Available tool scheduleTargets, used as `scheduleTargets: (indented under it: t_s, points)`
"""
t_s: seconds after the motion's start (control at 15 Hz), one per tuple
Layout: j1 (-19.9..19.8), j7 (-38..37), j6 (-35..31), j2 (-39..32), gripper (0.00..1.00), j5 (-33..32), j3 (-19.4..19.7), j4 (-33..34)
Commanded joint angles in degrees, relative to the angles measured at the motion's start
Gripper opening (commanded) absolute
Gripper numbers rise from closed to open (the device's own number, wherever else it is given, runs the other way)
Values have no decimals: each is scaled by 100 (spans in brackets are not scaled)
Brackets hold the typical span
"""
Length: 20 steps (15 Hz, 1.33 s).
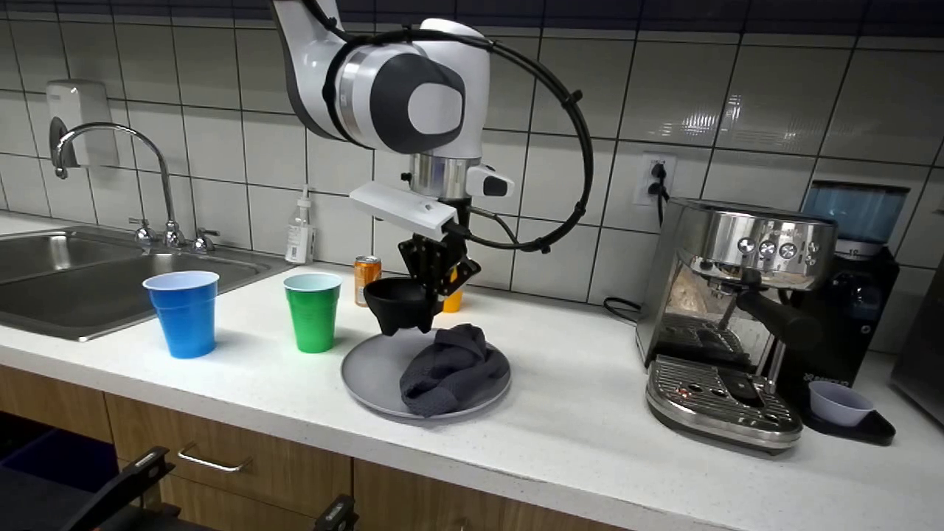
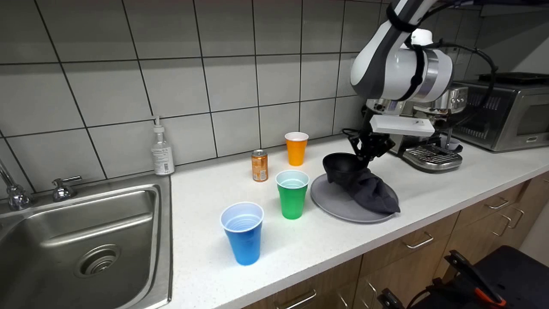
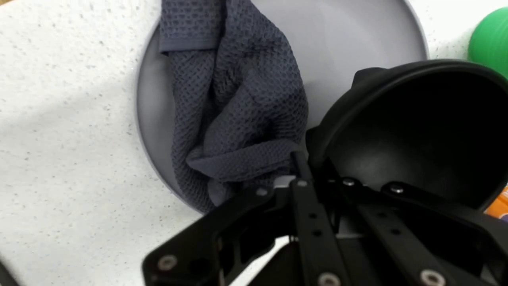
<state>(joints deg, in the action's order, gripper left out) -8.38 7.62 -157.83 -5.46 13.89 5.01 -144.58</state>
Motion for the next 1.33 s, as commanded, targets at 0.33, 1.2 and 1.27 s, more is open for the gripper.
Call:
scheduleTargets:
  t_s: [0.33,1.2,1.27]
  points:
    - [-210,-60,-59,473,2,-80,471,-468]
    - [-802,-22,3,94,2,-47,1152,-101]
    - [-847,-26,-11,14,2,-40,1186,-33]
